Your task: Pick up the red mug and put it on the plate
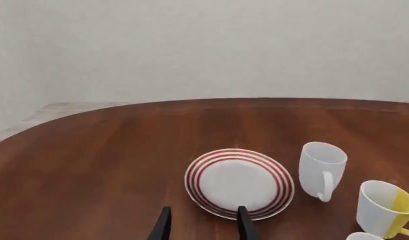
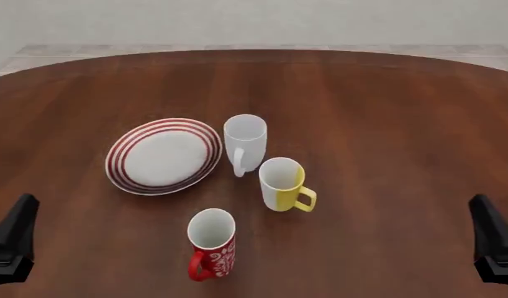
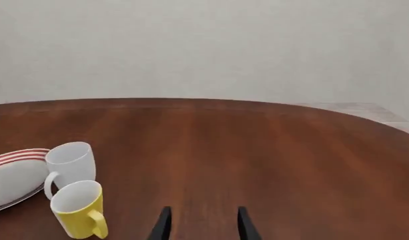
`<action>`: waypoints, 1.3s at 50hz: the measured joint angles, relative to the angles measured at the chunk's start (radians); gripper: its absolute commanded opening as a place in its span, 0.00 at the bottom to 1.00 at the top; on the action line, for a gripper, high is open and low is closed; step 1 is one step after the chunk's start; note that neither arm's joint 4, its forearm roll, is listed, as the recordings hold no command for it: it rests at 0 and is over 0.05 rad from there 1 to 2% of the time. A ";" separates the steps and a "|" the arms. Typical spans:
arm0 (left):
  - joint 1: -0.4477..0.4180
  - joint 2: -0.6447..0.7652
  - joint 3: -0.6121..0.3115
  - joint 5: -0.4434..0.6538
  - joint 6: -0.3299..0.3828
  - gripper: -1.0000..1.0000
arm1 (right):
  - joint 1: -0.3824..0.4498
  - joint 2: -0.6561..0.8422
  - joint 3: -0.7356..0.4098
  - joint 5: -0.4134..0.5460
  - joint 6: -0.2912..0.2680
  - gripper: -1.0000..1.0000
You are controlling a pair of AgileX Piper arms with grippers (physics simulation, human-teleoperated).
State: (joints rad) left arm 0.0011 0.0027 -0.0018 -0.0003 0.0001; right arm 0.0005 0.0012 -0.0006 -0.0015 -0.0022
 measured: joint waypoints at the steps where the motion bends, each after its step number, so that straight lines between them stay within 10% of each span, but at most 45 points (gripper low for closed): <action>1: 0.001 0.002 0.000 -0.001 0.003 1.00 | 0.000 0.000 0.000 0.000 0.000 1.00; 42: -0.020 0.152 -0.015 -0.071 -0.068 1.00 | -0.010 -0.001 -0.010 0.003 0.007 1.00; 65: -0.168 0.335 -0.326 0.139 -0.133 1.00 | -0.014 -0.001 -0.008 0.000 0.012 1.00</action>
State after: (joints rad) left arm -0.1670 0.3379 -0.3280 0.1384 -0.1325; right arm -0.0132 0.0006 -0.0089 -0.0017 0.0095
